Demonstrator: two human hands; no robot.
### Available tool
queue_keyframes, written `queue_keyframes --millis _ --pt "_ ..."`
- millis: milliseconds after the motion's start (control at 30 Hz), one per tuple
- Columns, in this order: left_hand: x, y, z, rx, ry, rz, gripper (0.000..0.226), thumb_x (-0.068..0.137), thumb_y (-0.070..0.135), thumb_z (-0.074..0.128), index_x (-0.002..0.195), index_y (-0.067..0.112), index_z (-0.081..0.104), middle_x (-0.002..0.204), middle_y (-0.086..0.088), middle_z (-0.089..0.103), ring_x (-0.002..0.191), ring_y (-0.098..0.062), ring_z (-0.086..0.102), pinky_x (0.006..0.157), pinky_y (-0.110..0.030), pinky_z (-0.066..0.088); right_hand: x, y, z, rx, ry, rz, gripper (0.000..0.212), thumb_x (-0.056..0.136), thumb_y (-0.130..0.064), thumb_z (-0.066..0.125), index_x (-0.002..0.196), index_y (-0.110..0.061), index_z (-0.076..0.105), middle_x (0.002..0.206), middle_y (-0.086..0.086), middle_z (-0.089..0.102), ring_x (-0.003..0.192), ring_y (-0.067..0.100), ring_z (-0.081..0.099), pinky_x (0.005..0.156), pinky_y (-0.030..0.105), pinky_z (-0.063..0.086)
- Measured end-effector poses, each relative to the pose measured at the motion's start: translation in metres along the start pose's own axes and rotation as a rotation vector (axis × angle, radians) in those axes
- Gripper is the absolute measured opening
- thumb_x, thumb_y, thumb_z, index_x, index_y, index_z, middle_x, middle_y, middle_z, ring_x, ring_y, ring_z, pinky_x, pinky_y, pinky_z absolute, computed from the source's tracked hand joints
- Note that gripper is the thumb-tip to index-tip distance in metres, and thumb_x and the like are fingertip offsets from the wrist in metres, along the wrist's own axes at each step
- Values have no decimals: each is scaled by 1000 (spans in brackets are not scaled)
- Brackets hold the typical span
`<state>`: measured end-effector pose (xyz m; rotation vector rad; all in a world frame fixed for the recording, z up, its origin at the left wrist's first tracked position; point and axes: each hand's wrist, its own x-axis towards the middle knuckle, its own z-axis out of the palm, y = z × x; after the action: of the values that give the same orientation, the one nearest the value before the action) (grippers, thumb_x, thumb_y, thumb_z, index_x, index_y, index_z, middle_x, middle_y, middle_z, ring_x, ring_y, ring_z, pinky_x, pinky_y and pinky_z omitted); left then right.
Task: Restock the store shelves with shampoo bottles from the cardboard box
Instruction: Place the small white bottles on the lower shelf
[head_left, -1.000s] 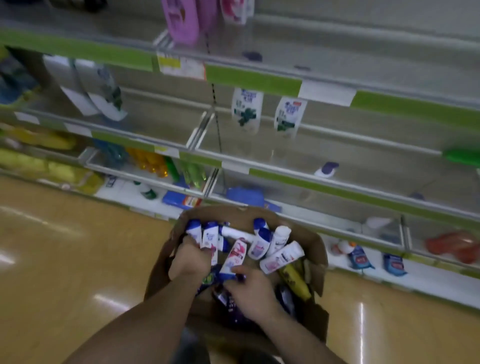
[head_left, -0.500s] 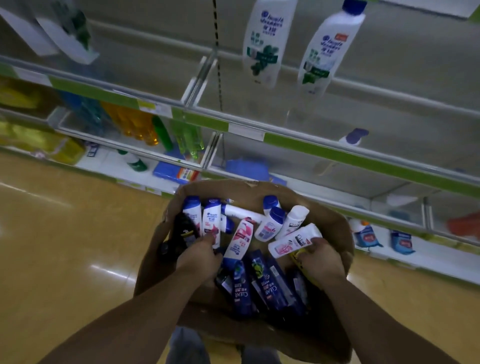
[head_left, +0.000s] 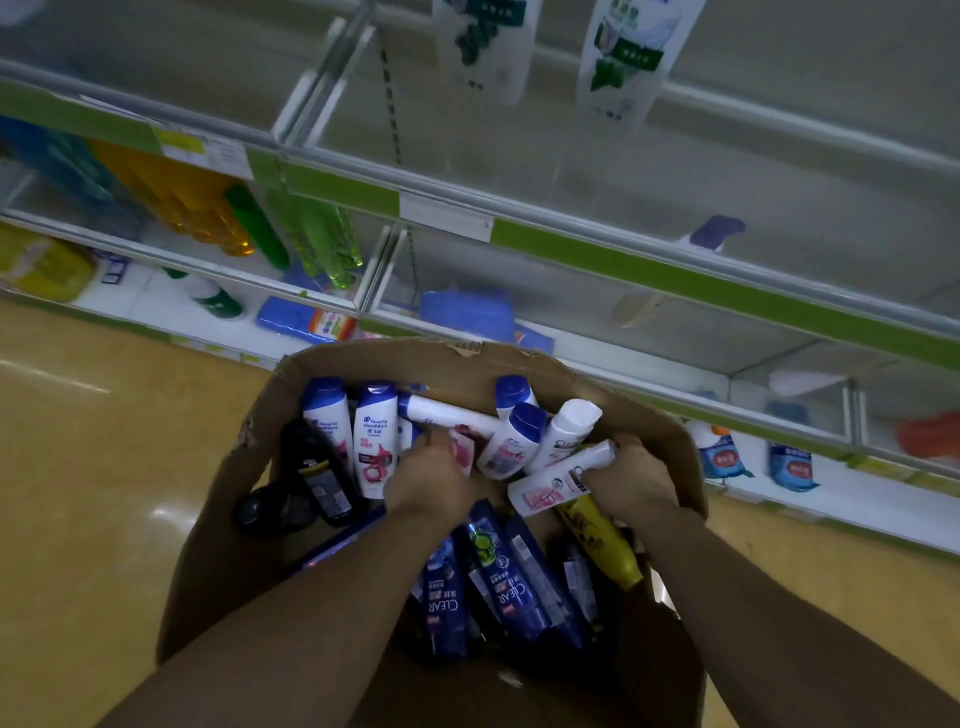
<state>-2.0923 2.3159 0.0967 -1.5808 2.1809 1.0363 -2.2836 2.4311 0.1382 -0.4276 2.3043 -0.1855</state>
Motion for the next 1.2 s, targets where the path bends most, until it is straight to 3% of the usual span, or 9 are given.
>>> queue_keyframes --millis 100,233,400,667,800,900,1000,1100,1200 --pt "-8 -31 13 118 -57 -122 56 84 37 62 133 18 42 133 -7 51 121 -31 54 85 -43 51 0 1 3 -91 115 -57 48 90 -34 58 134 -17 48 129 15 54 107 37 61 88 41 52" --pt "-18 -63 23 83 31 -127 41 90 42 57 122 18 49 127 -5 57 112 -27 57 79 -38 51 -24 -9 24 -196 349 -324 32 90 -37 60 119 -25 54 116 2 53 82 27 64 63 33 53" --pt "-9 -79 17 41 57 -132 37 93 48 55 119 23 52 118 -3 65 103 -25 64 74 -36 53 -37 -29 87 -204 33 -454 9 92 -35 55 88 -26 56 89 -4 63 85 21 65 67 29 50" --pt "2 -88 21 94 -62 -129 51 82 70 51 113 29 54 107 3 67 86 -17 60 70 -32 49 -20 -33 116 -164 -81 -265 28 90 -32 59 115 -21 58 106 3 69 98 26 65 77 35 55" --pt "6 -84 9 115 127 9 33 90 50 54 113 29 46 114 1 61 90 -17 60 70 -35 55 -19 -41 128 -270 -84 -448 54 87 -26 61 138 -33 44 135 3 53 116 26 59 89 39 55" --pt "24 -77 -17 105 260 71 53 89 35 58 134 22 34 135 -8 47 99 -31 63 62 -33 44 -18 -54 144 -409 -160 -528 82 81 -21 70 147 -41 25 144 5 36 132 31 45 96 45 53" --pt "46 -70 -39 111 214 -16 72 88 33 60 146 20 20 139 -13 47 101 -38 64 67 -37 43 -14 -65 159 -573 -169 -571 101 74 -23 81 149 -46 18 149 8 25 136 36 36 99 49 50" --pt "63 -64 -47 74 148 -92 69 88 39 62 142 17 25 122 -13 62 105 -36 64 78 -43 50 -8 -71 167 -716 -139 -605 100 71 -31 83 149 -43 21 147 13 23 132 39 37 99 52 46" --pt "73 -61 -48 28 81 -177 69 89 44 63 140 10 29 126 -16 60 115 -38 59 89 -46 49 -2 -72 166 -791 -92 -709 81 77 -35 76 145 -37 30 142 13 26 129 38 35 101 56 41"
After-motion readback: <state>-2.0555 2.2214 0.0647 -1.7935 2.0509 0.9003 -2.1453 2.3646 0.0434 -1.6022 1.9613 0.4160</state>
